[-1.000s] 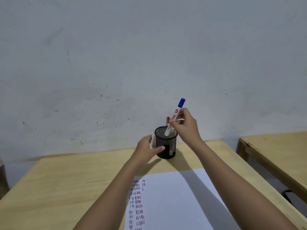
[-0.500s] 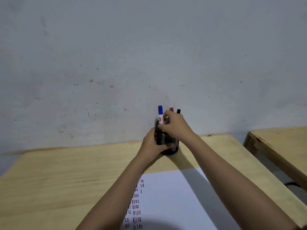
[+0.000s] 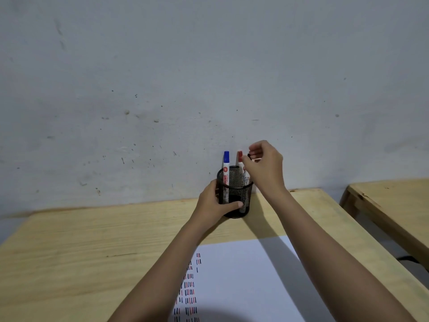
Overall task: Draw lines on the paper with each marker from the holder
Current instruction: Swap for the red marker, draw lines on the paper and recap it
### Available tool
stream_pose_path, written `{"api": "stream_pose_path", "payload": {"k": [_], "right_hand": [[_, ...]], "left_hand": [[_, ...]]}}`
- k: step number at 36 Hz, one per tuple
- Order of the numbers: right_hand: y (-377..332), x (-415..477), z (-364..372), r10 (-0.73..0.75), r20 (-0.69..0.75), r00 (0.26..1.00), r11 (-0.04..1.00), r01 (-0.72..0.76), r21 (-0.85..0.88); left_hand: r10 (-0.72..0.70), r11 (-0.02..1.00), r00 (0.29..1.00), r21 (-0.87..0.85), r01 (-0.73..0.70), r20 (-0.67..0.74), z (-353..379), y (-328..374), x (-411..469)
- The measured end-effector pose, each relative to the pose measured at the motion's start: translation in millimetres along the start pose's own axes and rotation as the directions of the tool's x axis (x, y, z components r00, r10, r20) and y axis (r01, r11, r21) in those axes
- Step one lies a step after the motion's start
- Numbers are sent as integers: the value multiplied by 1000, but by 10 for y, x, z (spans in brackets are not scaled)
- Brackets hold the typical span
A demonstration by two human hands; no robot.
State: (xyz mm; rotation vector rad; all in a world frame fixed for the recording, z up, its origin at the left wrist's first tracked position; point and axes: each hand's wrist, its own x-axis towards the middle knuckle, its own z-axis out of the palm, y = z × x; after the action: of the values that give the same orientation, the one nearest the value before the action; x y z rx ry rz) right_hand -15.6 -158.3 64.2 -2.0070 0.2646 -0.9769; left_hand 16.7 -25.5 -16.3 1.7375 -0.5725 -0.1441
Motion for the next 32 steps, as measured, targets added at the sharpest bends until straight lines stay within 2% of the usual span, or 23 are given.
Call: {"api": "stream_pose_path", "payload": {"k": [5,11,15,18,22,26,32], "right_hand": [[114,14,28,132,77,988,981,-119,-154],[123,6,98,223,191,956,973,-207,-100],[145,-17,128,218,178,960,976,-216,-34],[150,-29,136,172,112,979,984,-176,31],[156,-76,152,30,94,995,998,-25,-58],[138,-104,202,-40,178,983,986,68,-153],[107,-58,247,-26,304,952,952,117,-283]], "left_hand": [[7,1000,1000,-3,-7,18,-1,19,-21],[9,1000,1000,-19,-9,16,-10,-4,-12],[1,1000,1000,-18,0,15,-10,-47,-3],[0,1000,1000,-21,0,16,-9,-59,0],[9,999,1000,-32,-9,17,-9,-63,5],[8,999,1000,-40,-7,11,-8,-83,17],[4,999,1000,-43,-3,16,-10,-91,25]]}}
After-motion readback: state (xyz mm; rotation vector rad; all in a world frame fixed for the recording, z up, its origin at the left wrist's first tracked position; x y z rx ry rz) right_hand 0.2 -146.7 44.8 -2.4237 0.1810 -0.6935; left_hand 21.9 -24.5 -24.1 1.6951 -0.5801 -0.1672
